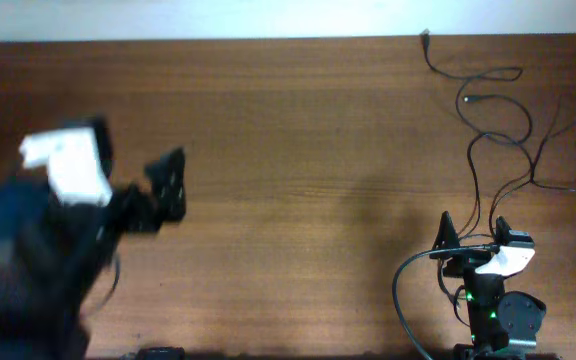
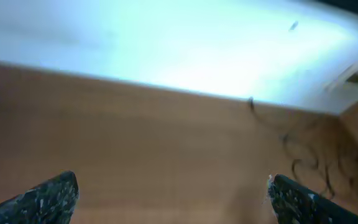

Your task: Untangle cables

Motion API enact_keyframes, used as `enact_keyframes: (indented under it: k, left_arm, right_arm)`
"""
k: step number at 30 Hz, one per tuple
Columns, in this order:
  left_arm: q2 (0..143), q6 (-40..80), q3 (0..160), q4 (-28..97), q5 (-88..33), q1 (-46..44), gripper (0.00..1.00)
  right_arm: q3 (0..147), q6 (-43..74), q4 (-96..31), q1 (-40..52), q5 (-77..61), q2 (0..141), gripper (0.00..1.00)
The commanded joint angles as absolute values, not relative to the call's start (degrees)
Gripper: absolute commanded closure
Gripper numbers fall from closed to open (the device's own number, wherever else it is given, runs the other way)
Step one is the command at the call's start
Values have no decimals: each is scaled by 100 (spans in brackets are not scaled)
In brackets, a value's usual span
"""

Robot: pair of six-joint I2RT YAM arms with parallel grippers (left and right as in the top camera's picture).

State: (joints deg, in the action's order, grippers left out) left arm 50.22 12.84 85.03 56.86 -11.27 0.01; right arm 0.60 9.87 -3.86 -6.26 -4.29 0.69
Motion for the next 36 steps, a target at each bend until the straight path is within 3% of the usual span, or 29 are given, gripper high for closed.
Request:
enact_keyframes:
  k: [1, 8, 13, 16, 21, 24, 30, 36]
  left_arm:
    - [3765, 1249, 8512, 6390, -707, -36, 1]
    - [554, 1188, 6906, 7325, -548, -71, 1]
    - [34, 1166, 5660, 6707, -543, -115, 1]
    - [34, 462, 4775, 4943, -445, -215, 1]
    - [32, -5, 1553, 926, -440, -198, 1]
    - [30, -3, 397, -217, -360, -198, 1]
    - [27, -3, 47, 390, 674, -193, 1]
    - [27, -314, 47, 467, 473, -193, 1]
  right_arm:
    - [32, 928, -425, -585, -381, 32, 2]
    - [32, 928, -425, -585, -381, 32, 2]
    - [32, 928, -425, -585, -381, 32, 2]
    - [32, 928, -425, -585, -381, 32, 2]
    - [32, 928, -425, -585, -381, 32, 2]
    - [32, 928, -425, -585, -381, 32, 2]
    - [32, 928, -425, -585, -384, 32, 2]
    - [32, 928, -425, -585, -381, 32, 2]
